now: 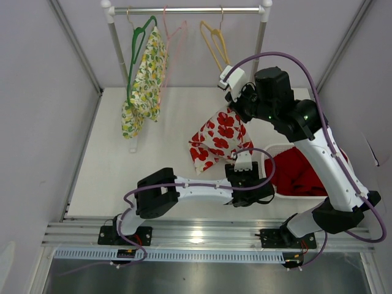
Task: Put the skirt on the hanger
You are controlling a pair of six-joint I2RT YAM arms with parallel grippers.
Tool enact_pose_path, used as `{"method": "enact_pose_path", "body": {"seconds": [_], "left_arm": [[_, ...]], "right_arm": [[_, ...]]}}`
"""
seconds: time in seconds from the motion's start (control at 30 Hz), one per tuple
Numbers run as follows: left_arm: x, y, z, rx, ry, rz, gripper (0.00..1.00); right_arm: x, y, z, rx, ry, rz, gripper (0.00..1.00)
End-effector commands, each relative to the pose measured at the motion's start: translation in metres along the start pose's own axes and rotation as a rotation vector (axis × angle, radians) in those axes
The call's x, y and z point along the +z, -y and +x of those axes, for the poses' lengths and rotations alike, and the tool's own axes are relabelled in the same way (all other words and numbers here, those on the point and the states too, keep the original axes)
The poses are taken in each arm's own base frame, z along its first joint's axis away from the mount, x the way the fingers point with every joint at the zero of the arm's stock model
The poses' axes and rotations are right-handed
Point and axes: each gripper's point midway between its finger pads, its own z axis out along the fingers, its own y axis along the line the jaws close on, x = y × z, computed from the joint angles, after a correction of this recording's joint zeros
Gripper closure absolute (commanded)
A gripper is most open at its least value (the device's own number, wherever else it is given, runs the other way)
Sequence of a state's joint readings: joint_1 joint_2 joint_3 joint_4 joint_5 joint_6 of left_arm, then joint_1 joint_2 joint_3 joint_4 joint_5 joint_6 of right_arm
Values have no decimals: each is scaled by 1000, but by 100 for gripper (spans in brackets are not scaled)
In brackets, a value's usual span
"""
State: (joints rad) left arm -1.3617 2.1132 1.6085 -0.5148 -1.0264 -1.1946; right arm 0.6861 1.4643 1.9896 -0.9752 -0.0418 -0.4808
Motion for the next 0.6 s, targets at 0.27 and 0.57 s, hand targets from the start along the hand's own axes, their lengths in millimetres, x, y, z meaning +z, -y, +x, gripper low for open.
{"method": "enact_pose_path", "body": {"seconds": [0.27,0.57], "left_arm": [[13,9,3,-81,-34,59,43],[0,-31,6,-96,-71,49,100]], "right_arm": [[-9,6,-25,1,80,25,100],[-7,15,-24,-25,70,69,100]]}}
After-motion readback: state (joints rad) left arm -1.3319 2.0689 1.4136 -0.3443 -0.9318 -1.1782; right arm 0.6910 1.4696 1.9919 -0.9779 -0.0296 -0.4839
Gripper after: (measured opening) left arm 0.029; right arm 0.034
